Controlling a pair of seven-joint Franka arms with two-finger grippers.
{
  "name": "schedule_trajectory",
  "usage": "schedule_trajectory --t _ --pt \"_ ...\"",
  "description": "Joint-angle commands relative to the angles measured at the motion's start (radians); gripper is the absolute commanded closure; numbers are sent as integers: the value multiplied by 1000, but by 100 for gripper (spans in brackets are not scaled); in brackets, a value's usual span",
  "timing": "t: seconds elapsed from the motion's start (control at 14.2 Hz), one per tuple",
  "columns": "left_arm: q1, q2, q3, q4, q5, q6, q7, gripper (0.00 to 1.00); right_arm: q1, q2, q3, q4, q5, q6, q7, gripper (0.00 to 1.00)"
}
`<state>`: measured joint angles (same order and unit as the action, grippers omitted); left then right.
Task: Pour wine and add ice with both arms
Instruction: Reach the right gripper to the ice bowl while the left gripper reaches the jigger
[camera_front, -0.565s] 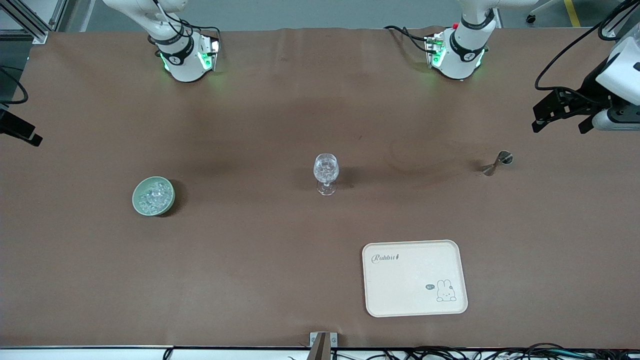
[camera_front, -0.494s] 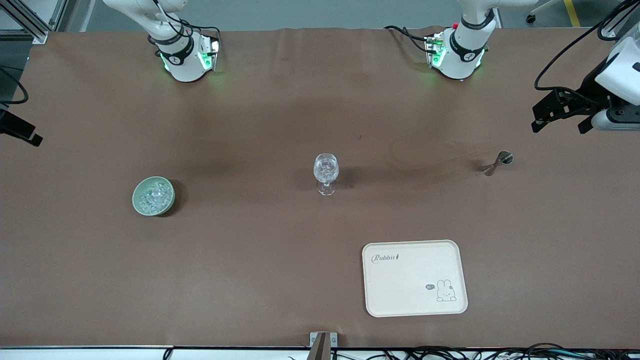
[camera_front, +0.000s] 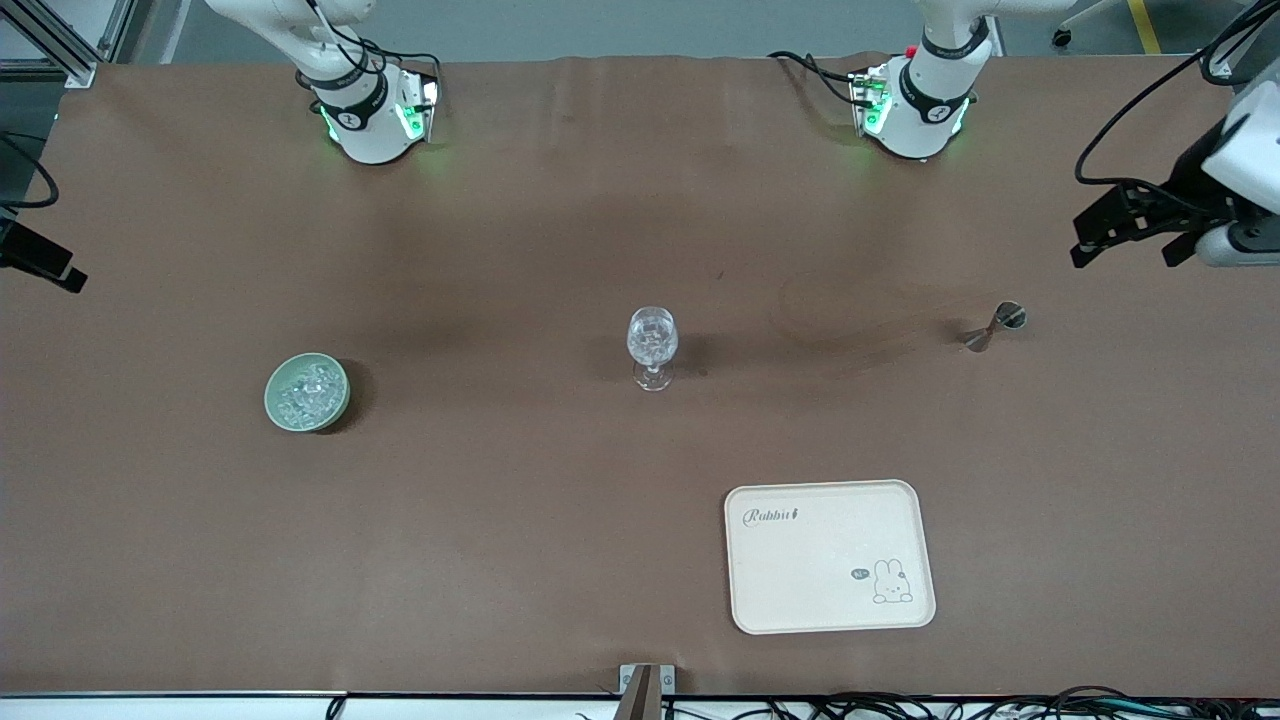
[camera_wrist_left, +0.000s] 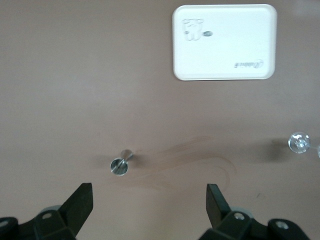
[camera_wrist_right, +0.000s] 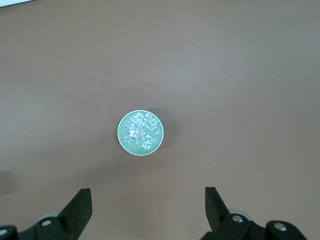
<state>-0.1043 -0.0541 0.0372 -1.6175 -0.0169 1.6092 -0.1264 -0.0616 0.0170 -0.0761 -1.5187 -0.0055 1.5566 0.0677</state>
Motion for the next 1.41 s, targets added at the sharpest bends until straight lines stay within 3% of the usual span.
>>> schedule_trajectory --t 0.0,0.21,0.49,0.71,0.99,1.2,1.34 --pt "3 20 52 -7 2 -31 -96 0 11 -12 -2 -12 -11 -6 17 0" --pt "8 82 82 -7 -9 -54 -180 0 25 -11 -2 -12 -8 -7 1 0" --pt "6 169 229 -15 -202 -51 -364 0 57 92 15 -9 -8 10 1 0" --pt "14 258 323 -22 -314 -54 -453 0 68 178 22 -50 -2 112 -3 0" --pt "41 411 516 -70 -587 -54 -414 0 66 195 22 -297 -1 408 -69 0" --pt "41 494 584 -126 -749 -55 -401 0 66 196 22 -493 -1 676 -120 0" --pt "44 560 593 -156 -828 -54 -392 0 63 213 22 -581 -1 804 -144 0"
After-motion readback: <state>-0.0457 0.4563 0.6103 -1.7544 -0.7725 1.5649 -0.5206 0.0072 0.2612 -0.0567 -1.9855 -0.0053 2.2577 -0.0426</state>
